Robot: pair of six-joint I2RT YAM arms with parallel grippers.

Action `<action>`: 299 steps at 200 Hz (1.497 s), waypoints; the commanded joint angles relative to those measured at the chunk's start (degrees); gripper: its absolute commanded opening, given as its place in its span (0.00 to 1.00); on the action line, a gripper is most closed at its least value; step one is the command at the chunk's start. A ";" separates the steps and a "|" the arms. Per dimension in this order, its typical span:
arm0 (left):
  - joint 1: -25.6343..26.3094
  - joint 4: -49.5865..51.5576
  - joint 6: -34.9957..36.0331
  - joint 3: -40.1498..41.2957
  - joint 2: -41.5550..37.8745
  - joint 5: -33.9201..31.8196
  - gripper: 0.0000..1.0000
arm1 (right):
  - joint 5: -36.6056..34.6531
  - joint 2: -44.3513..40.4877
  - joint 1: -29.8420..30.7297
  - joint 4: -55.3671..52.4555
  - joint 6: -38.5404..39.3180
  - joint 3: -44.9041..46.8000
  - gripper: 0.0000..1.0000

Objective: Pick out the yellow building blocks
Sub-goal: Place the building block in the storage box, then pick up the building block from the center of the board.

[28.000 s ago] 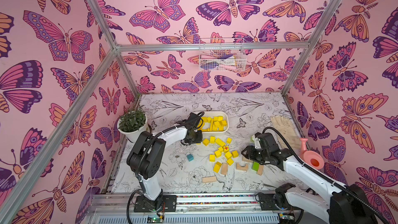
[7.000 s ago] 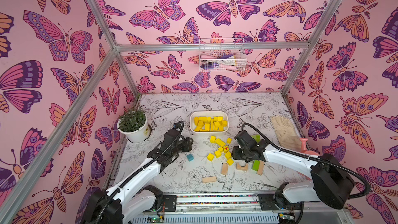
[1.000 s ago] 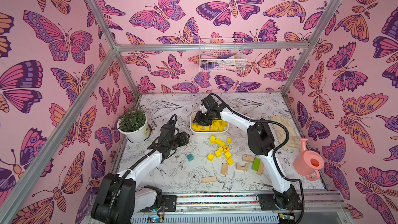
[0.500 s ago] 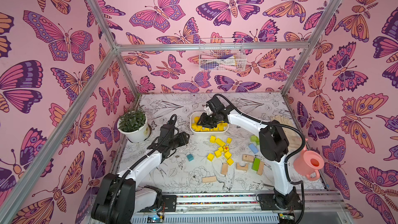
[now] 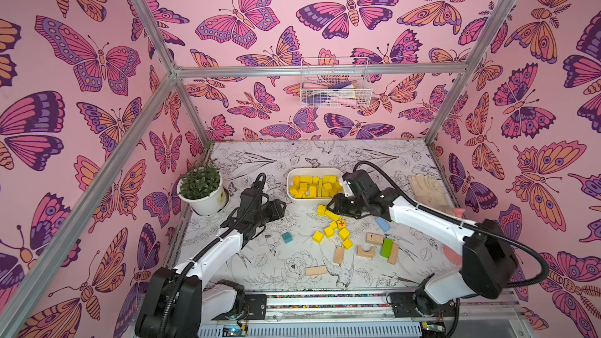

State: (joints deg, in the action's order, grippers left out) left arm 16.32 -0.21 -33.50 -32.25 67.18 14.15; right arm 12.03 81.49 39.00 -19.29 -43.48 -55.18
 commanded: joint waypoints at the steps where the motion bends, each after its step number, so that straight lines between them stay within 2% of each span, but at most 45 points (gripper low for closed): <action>1: 1.98 0.49 1.59 0.75 -1.41 0.55 0.52 | -5.89 -8.05 0.15 -1.24 0.35 8.24 0.42; 16: 5.72 1.91 3.16 -0.03 -1.86 -1.98 0.52 | -8.08 -14.19 -0.05 -2.23 0.26 14.33 0.42; 38: 13.88 4.55 6.37 -2.27 -2.14 -7.78 0.54 | -12.00 -23.27 -0.23 -4.27 -0.22 22.45 0.42; 57: 19.73 6.51 9.05 -4.33 -1.57 -12.56 0.57 | -14.92 -31.45 -0.39 -3.50 -3.62 29.35 0.43; 78: 22.56 7.90 10.60 -5.92 -0.76 -15.17 0.60 | -16.11 -41.10 -0.60 -3.17 -4.23 32.50 0.46; 98: 24.05 8.38 11.81 -6.89 -0.17 -14.83 0.62 | -17.16 -45.52 -1.19 -3.00 -5.06 34.70 0.48; 156: 27.15 11.81 12.37 -10.00 3.20 -13.85 0.63 | -14.12 -40.20 -2.30 1.28 -4.70 34.87 0.48; 175: 27.44 13.78 12.23 -10.99 4.07 -11.05 0.62 | -12.69 -38.31 -2.35 3.47 -4.25 34.87 0.50; 227: 28.46 20.81 9.60 -13.48 5.16 -9.32 0.61 | -12.71 -35.91 -2.33 4.05 -3.93 34.19 0.50; 299: 29.04 25.38 10.53 -19.95 18.56 -7.34 0.57 | -13.56 -37.37 -2.27 3.83 -4.50 34.79 0.50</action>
State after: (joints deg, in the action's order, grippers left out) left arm 44.93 21.61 -23.38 -49.52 82.61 5.82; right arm -0.84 44.45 37.06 -15.57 -47.99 -20.49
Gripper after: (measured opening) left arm 0.578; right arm 0.500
